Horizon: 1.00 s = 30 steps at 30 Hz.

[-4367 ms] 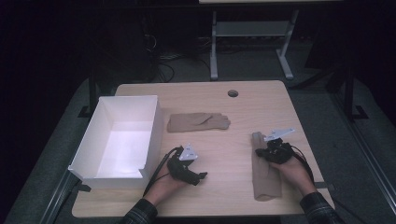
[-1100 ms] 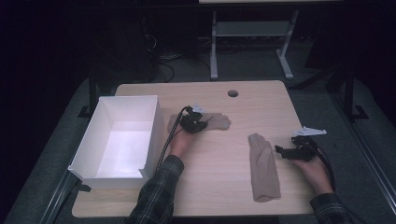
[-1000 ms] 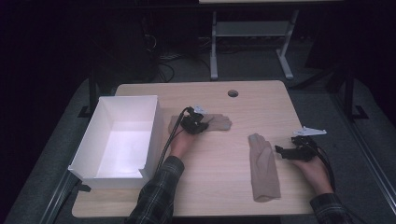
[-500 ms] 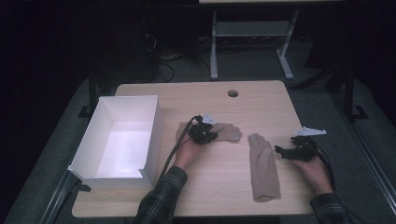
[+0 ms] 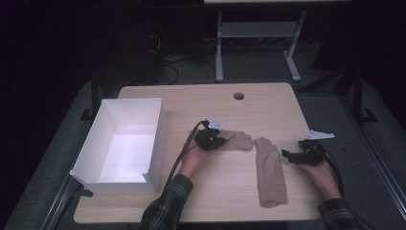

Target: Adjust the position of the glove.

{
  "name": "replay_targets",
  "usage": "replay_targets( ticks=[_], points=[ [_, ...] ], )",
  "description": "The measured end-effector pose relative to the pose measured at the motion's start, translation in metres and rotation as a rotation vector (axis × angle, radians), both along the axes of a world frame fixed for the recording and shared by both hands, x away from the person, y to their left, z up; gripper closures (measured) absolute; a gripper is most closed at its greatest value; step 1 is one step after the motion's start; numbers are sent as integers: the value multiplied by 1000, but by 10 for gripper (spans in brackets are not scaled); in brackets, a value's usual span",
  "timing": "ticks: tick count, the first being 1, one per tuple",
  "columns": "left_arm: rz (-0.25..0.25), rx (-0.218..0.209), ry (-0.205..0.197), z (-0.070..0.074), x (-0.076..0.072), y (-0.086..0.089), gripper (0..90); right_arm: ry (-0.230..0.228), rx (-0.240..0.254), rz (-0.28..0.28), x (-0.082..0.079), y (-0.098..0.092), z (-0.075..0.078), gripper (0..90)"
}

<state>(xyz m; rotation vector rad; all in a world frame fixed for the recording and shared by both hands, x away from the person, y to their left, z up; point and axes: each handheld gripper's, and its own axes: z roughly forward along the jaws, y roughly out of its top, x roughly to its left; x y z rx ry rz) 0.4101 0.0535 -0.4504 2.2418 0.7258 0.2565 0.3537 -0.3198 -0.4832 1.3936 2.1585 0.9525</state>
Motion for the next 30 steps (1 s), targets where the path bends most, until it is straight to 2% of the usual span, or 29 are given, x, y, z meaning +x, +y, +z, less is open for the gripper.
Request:
replay_targets(
  ticks=[5, 7, 10, 15, 17, 19, 20, 21, 25, 30],
  points=[
    [66, 0, -25, 10, 13, 20, 895, 0, 0, 0, 0, 0, 0, 165],
    [90, -1, -37, 11, 18, 25, 895, -2, -1, 3, 0, 0, 0, 165],
    [134, -3, -31, 9, 26, 31, 895, -1, 0, 2, 0, 0, 0, 165],
    [161, 42, -13, 1, 34, 35, 895, 0, 0, 1, 0, 0, 0, 165],
    [171, 68, -1, -6, 37, 36, 895, -1, 0, 3, 0, 0, 0, 165],
    [173, 73, 15, -12, 37, 37, 895, -1, 0, 3, 0, 0, 0, 165],
    [180, 48, 20, -14, 36, 39, 895, 0, 0, 3, 0, 0, 0, 165],
    [187, 42, 28, -14, 35, 40, 895, 0, 0, 3, 0, 0, 0, 165],
    [178, 65, 31, -13, 31, 40, 896, 0, 0, 2, 0, 0, 0, 165],
    [187, 57, 40, -13, 21, 43, 896, -1, 1, 2, 0, 0, 0, 165]
  ],
)
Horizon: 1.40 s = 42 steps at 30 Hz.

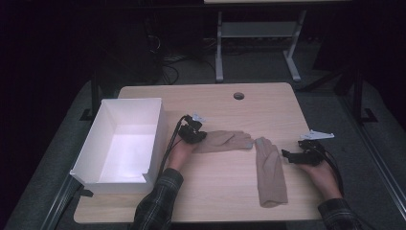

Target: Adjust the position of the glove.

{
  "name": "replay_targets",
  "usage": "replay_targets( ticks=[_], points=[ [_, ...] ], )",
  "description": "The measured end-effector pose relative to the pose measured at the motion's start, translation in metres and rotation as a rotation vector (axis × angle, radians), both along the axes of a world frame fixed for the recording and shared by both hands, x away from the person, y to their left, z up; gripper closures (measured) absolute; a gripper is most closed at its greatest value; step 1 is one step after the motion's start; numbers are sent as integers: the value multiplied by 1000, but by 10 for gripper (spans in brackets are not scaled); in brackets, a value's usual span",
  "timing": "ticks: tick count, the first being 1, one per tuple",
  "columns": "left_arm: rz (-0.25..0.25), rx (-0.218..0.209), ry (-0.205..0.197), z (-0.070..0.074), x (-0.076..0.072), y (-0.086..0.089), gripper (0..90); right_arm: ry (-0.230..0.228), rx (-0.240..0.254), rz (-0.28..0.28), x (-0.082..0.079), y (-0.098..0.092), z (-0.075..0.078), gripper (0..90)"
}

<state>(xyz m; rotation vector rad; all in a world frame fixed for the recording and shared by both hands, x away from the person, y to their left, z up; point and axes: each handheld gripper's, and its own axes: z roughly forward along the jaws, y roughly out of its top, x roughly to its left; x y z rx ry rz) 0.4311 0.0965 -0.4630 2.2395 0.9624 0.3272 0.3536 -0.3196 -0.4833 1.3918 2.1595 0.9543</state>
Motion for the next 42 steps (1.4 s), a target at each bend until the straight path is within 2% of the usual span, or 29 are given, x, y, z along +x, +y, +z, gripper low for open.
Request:
replay_targets(
  ticks=[7, 11, 18, 20, 25, 30, 31, 38, 39, 42],
  points=[
    [-21, 39, 21, 3, -17, -2, 896, 0, -4, 3, 0, 0, 0, 165],
    [-33, 13, 53, 4, -27, -1, 896, 0, -4, 3, 0, 0, 0, 165],
    [-92, 16, 86, 6, -44, 0, 896, 0, -4, 4, 0, 0, 0, 165],
    [-101, 2, 97, 5, -48, -1, 896, 0, -4, 3, 0, 0, 0, 165],
    [-179, -12, 116, 5, -66, -4, 896, -1, -4, 3, 0, 0, 0, 165],
    [-226, -42, 125, 3, -82, -8, 896, 0, -2, 3, 0, 0, 0, 165],
    [-249, -34, 133, 4, -85, -9, 896, -1, -1, 2, 0, 0, 0, 165],
    [-329, -72, 155, 2, -107, -24, 895, 0, -1, 5, 0, 1, 0, 165],
    [-354, -56, 150, 2, -108, -26, 895, 0, -1, 5, 0, 1, 0, 165],
    [-362, -89, 150, 0, -113, -35, 895, 1, -1, 4, 0, 1, 0, 164]
  ],
)
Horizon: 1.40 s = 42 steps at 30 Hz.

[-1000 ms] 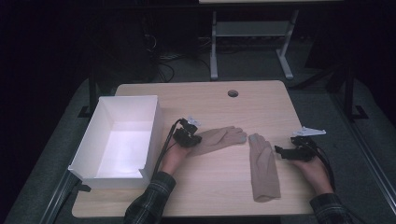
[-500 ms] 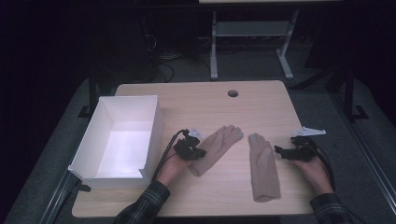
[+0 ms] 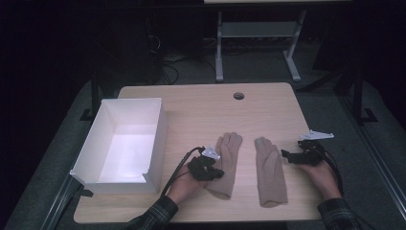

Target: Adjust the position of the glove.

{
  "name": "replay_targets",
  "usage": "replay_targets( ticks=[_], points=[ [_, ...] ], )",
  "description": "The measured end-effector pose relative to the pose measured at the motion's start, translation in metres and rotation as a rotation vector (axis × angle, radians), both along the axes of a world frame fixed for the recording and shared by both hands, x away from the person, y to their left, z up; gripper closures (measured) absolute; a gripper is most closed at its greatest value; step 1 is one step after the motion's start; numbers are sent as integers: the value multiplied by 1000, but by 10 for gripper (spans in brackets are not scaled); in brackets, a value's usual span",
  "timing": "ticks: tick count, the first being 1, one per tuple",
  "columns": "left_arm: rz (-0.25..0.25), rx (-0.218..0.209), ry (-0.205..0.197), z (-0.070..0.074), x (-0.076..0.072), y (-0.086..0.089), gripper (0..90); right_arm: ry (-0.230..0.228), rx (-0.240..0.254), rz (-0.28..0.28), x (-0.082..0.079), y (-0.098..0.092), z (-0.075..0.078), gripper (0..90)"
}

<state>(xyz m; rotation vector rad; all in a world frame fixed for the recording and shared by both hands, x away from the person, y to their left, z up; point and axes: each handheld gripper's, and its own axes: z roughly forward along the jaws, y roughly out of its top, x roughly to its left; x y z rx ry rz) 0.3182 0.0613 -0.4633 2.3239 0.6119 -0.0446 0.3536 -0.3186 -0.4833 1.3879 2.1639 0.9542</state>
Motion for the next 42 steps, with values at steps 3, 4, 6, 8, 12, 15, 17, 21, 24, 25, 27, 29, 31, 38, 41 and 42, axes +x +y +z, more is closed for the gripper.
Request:
replay_targets(
  ticks=[3, 4, 6, 8, 12, 15, 17, 21, 24, 25, 27, 29, 31, 38, 41, 42],
  points=[
    [-25, 1, -13, 0, -2, -4, 895, -1, -1, 3, 1, 0, 0, 164],
    [-23, -6, -17, -1, -3, -5, 895, -2, 0, 5, 1, 0, 0, 162],
    [-18, -9, -17, 0, -4, -4, 886, 2, -1, 7, 1, 1, 0, 159],
    [-15, -4, -20, 3, -3, 0, 859, 1, -1, 12, 2, 1, 0, 157],
    [1, 10, -55, 11, 3, 9, 811, 1, -1, 15, 2, 1, 0, 154],
    [46, 8, -92, 19, 13, 14, 752, 1, -1, 19, 1, 1, 0, 154],
    [72, 0, -104, 21, 20, 16, 702, 2, 0, 18, 1, 2, 0, 155],
    [131, -12, -130, 22, 38, 19, 582, 3, 0, 16, -1, 2, 0, 155],
    [162, -15, -145, 19, 50, 18, 537, 3, 0, 17, 0, 2, 0, 154],
    [164, -17, -138, 17, 53, 19, 528, 3, 0, 18, 0, 2, 0, 155],
    [179, -22, -115, 12, 57, 19, 499, 3, -1, 18, 0, 2, 0, 154],
    [185, -21, -102, 8, 60, 20, 489, 3, 0, 18, -1, 2, 0, 155],
    [194, -18, -98, 5, 61, 20, 482, 2, -1, 18, -1, 2, 0, 154],
    [186, 30, -105, -2, 61, 16, 501, 1, -1, 23, -2, 2, 0, 154],
    [183, 22, -111, -3, 60, 16, 533, 1, -1, 26, -2, 2, 0, 154],
    [178, 19, -111, -4, 59, 15, 555, 1, -1, 27, -2, 2, 0, 154]
  ],
)
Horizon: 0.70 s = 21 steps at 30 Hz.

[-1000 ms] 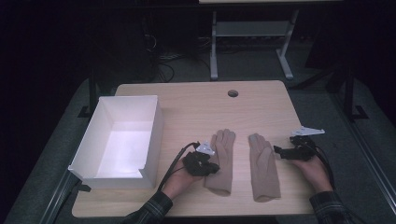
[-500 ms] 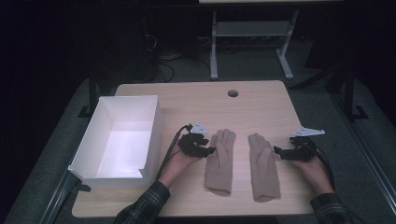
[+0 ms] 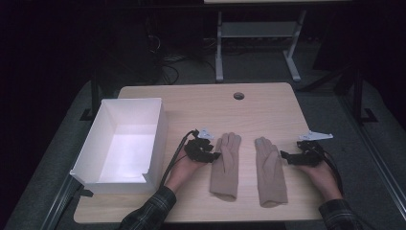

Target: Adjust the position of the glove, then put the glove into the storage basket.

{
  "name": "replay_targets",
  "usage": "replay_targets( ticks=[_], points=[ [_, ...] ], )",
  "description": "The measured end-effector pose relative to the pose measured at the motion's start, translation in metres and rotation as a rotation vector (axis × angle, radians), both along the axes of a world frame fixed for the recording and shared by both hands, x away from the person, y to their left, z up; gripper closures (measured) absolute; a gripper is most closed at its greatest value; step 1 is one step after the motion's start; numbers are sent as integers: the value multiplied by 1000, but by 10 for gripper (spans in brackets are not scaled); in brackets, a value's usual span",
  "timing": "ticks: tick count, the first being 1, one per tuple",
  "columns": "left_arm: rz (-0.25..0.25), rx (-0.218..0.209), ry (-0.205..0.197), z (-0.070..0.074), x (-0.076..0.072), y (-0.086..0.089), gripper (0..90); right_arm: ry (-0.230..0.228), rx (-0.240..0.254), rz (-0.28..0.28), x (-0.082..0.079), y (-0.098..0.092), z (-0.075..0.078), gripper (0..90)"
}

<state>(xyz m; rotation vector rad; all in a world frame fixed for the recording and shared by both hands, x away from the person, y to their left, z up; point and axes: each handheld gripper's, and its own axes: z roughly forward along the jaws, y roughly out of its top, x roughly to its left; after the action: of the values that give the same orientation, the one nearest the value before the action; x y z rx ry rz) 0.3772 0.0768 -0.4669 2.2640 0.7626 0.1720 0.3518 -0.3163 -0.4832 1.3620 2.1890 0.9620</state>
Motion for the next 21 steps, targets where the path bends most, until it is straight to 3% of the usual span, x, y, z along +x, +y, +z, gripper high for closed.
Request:
replay_targets(
  ticks=[2, 6, 10, 16, 19, 21],
  points=[
    [-7, -2, 4, 0, -1, -1, 595, 0, -1, 3, 0, 0, 0, 154],
    [-41, -30, 40, -1, -2, -1, 789, 2, -1, 4, -1, 0, 0, 167],
    [-51, -37, 45, -1, -1, 0, 845, 15, -10, 23, -4, 1, 7, 359],
    [-46, -32, 42, -1, -2, -1, 850, 30, 65, 116, -21, 3, 25, 805],
    [-44, -32, 43, -1, -2, -1, 850, 69, 39, 166, -31, 7, 27, 889],
    [-44, -34, 42, -1, -2, -1, 851, 77, 20, 190, -37, 8, 27, 895]
  ],
)
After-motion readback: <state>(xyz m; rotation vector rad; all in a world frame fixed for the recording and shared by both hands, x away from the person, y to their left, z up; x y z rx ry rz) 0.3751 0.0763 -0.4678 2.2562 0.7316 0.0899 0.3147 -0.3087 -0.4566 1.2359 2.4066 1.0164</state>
